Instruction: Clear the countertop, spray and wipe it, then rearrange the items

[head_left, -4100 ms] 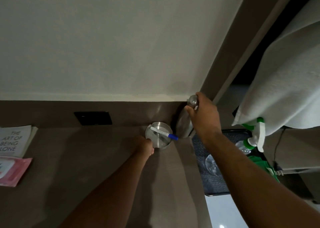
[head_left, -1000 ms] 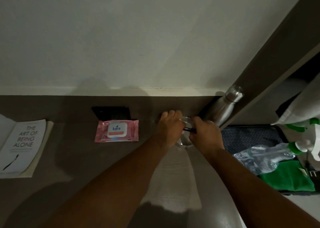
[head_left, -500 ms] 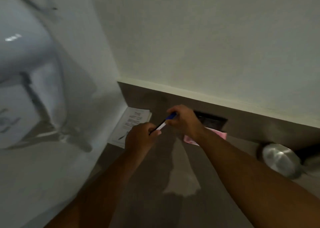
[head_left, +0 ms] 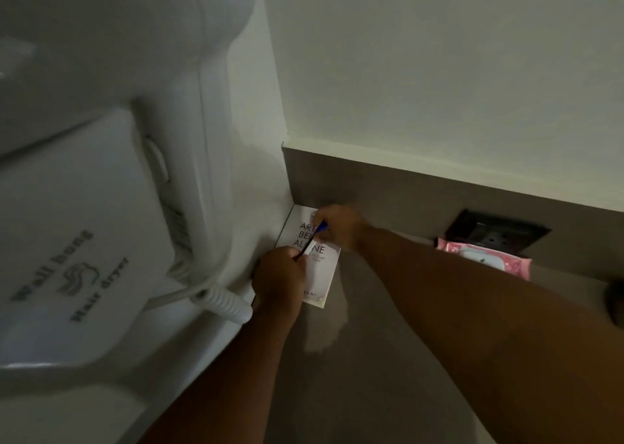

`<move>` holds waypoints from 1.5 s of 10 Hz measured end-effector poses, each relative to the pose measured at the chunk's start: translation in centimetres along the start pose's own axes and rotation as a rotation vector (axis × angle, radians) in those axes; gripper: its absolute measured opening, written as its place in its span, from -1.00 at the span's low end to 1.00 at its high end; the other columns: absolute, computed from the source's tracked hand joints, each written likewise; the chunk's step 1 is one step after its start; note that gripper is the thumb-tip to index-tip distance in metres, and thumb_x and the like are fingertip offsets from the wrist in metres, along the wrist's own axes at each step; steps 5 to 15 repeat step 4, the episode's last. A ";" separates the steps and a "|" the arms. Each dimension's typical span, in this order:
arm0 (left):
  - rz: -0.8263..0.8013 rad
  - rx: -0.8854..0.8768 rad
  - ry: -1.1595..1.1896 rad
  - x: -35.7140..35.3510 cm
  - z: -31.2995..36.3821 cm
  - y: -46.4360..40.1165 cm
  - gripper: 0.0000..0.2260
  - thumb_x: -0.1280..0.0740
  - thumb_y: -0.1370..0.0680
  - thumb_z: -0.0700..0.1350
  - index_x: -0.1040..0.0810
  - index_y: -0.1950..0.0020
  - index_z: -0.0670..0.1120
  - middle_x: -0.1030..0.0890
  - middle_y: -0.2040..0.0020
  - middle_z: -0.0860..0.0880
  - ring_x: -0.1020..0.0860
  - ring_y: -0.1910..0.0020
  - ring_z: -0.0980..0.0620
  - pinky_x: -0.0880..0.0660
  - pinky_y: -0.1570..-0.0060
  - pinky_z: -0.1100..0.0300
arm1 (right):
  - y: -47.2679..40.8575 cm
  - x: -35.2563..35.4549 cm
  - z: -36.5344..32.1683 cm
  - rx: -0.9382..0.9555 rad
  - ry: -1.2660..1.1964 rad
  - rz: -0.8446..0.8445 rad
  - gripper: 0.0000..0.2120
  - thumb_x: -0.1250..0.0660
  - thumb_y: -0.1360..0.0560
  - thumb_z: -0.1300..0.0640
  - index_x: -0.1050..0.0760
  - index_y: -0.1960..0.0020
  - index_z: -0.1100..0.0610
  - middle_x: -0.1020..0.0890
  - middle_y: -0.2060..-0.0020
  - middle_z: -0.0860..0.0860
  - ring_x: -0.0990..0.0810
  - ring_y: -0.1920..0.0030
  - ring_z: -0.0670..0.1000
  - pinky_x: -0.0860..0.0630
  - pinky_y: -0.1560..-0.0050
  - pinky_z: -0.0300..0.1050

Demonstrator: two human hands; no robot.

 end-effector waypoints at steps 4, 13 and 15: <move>-0.008 0.016 -0.179 3.5 2.8 2.9 -0.53 -0.21 -0.56 0.25 -0.53 -0.19 -0.12 -0.60 -0.06 -0.14 -0.59 0.00 -0.11 -0.59 0.09 0.00 | 23.5 22.2 -7.4 0.552 -0.569 0.910 -0.82 -0.29 -0.59 -0.01 -0.58 -0.16 -0.05 -0.69 0.02 -0.03 -0.58 0.26 -0.11 -0.55 0.33 -0.16; -0.008 0.016 -0.179 3.5 2.8 2.9 -0.53 -0.21 -0.56 0.25 -0.53 -0.19 -0.12 -0.60 -0.06 -0.14 -0.59 0.00 -0.11 -0.59 0.09 0.00 | 23.5 22.2 -7.4 0.552 -0.569 0.910 -0.82 -0.29 -0.59 -0.01 -0.58 -0.16 -0.05 -0.69 0.02 -0.03 -0.58 0.26 -0.11 -0.55 0.33 -0.16; -0.008 0.016 -0.179 3.5 2.8 2.9 -0.53 -0.21 -0.56 0.25 -0.53 -0.19 -0.12 -0.60 -0.06 -0.14 -0.59 0.00 -0.11 -0.59 0.09 0.00 | 23.5 22.2 -7.4 0.552 -0.569 0.910 -0.82 -0.29 -0.59 -0.01 -0.58 -0.16 -0.05 -0.69 0.02 -0.03 -0.58 0.26 -0.11 -0.55 0.33 -0.16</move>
Point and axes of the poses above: each hand's wrist, its own y-axis away from the middle knuckle, its own x-axis out of the back of the hand, z = x × y, the point moved 2 cm from there along -y, towards the middle knuckle
